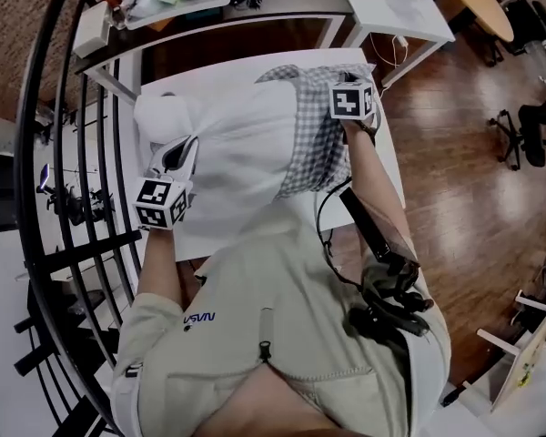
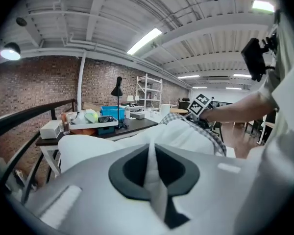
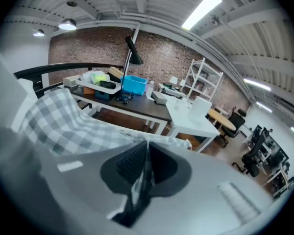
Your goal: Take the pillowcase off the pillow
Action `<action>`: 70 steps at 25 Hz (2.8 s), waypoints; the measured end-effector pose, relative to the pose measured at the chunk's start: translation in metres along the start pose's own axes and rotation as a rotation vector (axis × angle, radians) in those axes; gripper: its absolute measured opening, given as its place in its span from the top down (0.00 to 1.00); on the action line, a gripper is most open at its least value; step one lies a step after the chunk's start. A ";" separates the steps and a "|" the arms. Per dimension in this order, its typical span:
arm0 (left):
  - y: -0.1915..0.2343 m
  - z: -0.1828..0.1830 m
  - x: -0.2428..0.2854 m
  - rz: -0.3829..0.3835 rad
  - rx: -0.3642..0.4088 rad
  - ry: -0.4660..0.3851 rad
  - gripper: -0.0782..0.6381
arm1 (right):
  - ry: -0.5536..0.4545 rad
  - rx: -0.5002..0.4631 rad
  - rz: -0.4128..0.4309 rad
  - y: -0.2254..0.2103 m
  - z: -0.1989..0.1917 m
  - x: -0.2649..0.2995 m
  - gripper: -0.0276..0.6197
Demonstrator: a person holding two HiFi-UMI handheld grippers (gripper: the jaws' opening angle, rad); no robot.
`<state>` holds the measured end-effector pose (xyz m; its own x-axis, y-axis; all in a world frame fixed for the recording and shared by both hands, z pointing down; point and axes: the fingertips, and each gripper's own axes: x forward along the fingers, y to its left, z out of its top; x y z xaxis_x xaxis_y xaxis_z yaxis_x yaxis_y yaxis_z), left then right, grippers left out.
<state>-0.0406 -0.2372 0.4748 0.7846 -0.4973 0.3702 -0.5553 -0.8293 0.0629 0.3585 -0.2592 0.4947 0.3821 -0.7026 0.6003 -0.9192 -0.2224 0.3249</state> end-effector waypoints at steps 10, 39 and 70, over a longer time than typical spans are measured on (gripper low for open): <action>0.013 0.006 0.058 0.051 0.162 0.034 0.71 | -0.172 0.151 0.264 0.025 0.009 -0.047 0.79; -0.105 0.010 0.020 0.000 0.311 -0.010 0.85 | -0.082 0.078 0.003 0.064 -0.154 -0.158 0.92; -0.135 0.041 0.002 -0.052 0.195 -0.027 0.82 | -0.100 0.136 0.146 0.010 -0.111 -0.171 0.80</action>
<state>0.0471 -0.1368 0.4291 0.8193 -0.4572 0.3459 -0.4522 -0.8862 -0.1004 0.2942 -0.0664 0.4762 0.2386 -0.7963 0.5559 -0.9711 -0.1973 0.1342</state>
